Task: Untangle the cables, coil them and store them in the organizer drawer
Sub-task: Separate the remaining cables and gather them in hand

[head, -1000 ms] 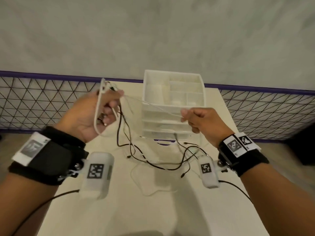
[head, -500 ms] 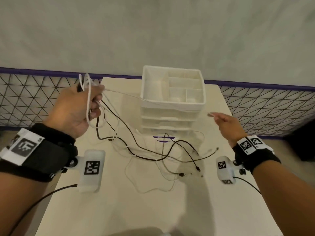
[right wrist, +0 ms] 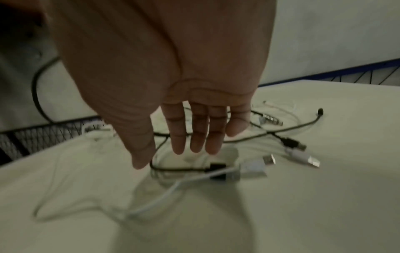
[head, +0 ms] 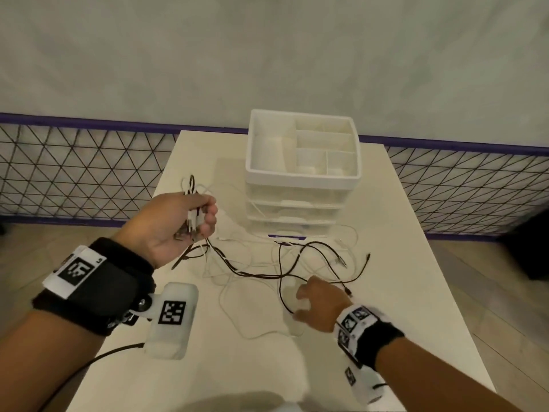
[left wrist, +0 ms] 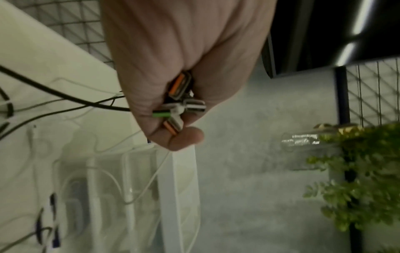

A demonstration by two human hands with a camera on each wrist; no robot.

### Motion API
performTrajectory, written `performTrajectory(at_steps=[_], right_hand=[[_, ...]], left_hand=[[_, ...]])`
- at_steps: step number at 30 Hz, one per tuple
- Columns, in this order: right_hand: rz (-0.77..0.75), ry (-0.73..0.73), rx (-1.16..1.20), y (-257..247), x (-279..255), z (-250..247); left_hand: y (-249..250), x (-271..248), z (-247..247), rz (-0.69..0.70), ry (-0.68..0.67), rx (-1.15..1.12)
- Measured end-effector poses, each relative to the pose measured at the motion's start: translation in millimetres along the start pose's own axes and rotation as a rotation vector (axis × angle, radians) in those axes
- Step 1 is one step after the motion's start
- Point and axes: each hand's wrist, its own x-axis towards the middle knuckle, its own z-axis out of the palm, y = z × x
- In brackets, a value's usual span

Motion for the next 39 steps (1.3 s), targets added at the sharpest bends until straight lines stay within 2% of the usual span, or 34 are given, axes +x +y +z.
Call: performTrajectory(at_steps=[3,5,7,10,12,15,16,18,20,22,25,30,32,34,35,37,39], right_hand=[[-0.046,0.007,-0.206,-9,3,5],[-0.052,0.090,-0.046,-8,3,-6],[-0.039,0.188,0.237,-5,2,-25],[-0.071,0.274,0.321,-13,3,-46],[-0.031,0.236,0.255,-22,5,-40],[0.045,0.016,0.033,-28,7,-6],[0.044,-0.017,-0.029,-27,7,4],[0.041,0.016,-0.031,-24,6,13],[0.067,0.124,0.099,-20,7,7],[0.073,0.287,0.392,-18,6,-10],[-0.061,0.472,0.874,-40,-9,-43],[-0.320,0.455,1.120,-97,-37,-59],[-0.372,0.453,1.160,-101,-39,-56],[-0.350,0.409,1.152,-88,-36,-51],[-0.289,0.405,1.087,-77,-32,-47],[-0.118,0.418,0.811,-44,-14,-33],[0.068,0.354,0.554,-11,3,-16]], left_hand=[[3,-3,0,-0.030,0.004,0.032],[-3,-3,-1,-0.043,0.011,0.137],[-14,-1,-1,-0.063,0.031,0.190],[-29,2,6,-0.089,0.041,0.186],[-34,2,14,-0.088,0.019,0.186],[-33,1,23,-0.042,-0.035,0.156],[-31,0,24,-0.024,-0.047,0.153],[-30,-1,24,0.000,-0.036,0.186],[-33,2,19,0.000,0.016,0.258],[-42,5,14,-0.028,0.060,0.324],[-55,7,20,-0.078,0.066,0.330],[-62,4,47,-0.031,-0.094,0.388],[-57,5,48,0.017,-0.060,0.427],[-48,5,41,0.064,0.017,0.459],[-42,4,37,0.083,0.039,0.477],[-27,-1,29,0.110,0.044,0.454],[-9,-9,21,0.127,0.013,0.376]])
